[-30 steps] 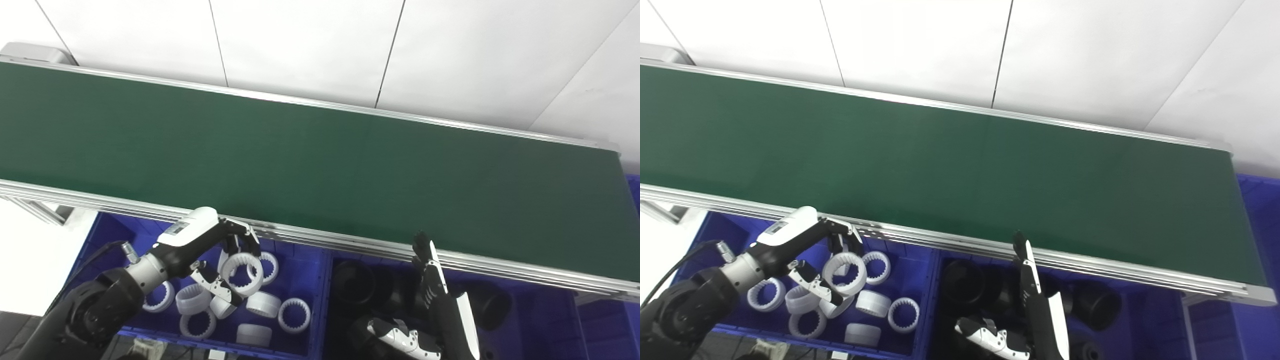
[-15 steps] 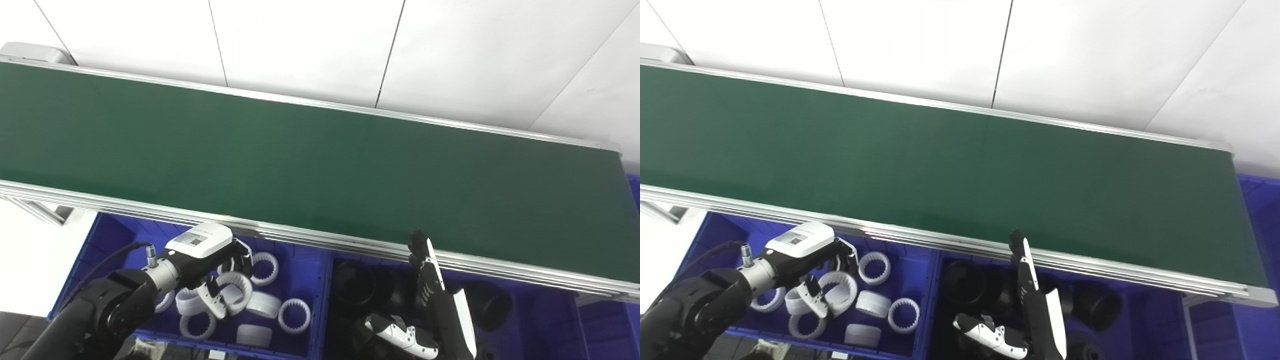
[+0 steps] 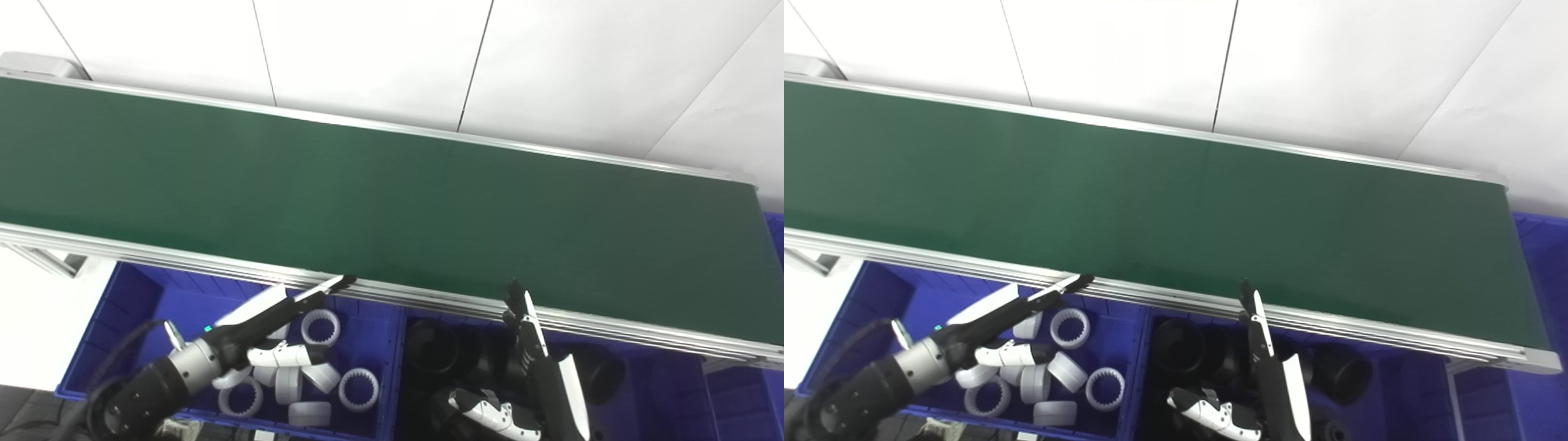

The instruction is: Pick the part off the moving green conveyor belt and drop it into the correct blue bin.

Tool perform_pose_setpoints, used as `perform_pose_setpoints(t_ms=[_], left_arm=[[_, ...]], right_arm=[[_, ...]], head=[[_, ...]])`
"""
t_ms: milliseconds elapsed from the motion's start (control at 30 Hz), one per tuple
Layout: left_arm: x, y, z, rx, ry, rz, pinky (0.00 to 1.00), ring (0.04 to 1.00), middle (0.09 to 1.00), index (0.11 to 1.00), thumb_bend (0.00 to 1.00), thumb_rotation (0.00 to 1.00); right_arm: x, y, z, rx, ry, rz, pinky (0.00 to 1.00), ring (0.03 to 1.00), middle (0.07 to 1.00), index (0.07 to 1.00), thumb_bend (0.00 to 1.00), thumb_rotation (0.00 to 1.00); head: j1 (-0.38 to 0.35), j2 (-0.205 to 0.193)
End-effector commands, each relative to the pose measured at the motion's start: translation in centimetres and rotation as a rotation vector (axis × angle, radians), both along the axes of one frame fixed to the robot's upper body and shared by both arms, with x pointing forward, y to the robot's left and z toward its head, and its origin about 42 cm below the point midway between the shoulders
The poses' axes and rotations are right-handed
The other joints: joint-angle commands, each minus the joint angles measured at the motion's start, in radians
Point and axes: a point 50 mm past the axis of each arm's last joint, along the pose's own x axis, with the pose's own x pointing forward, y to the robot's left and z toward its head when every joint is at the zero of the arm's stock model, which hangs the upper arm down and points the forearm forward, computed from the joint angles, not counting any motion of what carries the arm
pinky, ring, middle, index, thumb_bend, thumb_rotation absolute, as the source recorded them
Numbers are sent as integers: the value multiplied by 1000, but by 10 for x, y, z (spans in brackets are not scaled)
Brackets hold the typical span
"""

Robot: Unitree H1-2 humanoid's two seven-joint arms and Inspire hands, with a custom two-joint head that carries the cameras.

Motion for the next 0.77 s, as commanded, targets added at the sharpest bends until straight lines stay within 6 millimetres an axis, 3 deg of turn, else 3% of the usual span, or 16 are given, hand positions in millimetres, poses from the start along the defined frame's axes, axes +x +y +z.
perform_pose_setpoints(t_ms=[0, 200, 400, 733], left_arm=[[-5, 1, 7, -71, -37, 5, 974, 1000, 1000, 1000, 808, 898], [-13, -3, 0, -127, -72, 6, 1000, 1000, 1000, 1000, 840, 820], [-11, -3, -8, -135, -76, -15, 1000, 1000, 1000, 1000, 851, 730], [-10, 9, -19, -126, -58, -5, 1000, 1000, 1000, 1000, 847, 651]], right_arm=[[-5, -4, 8, 4, -3, 1, 976, 1000, 1000, 1000, 984, 502], [-13, -9, 13, -26, 12, -6, 956, 994, 1000, 1000, 980, 508], [-19, -6, 5, -55, 54, -15, 926, 979, 1000, 1000, 962, 565], [-17, 5, -4, -18, 86, -39, 941, 976, 1000, 1000, 942, 555]], head=[[-2, 0], [-8, 4], [-6, 0], [-15, -5]])
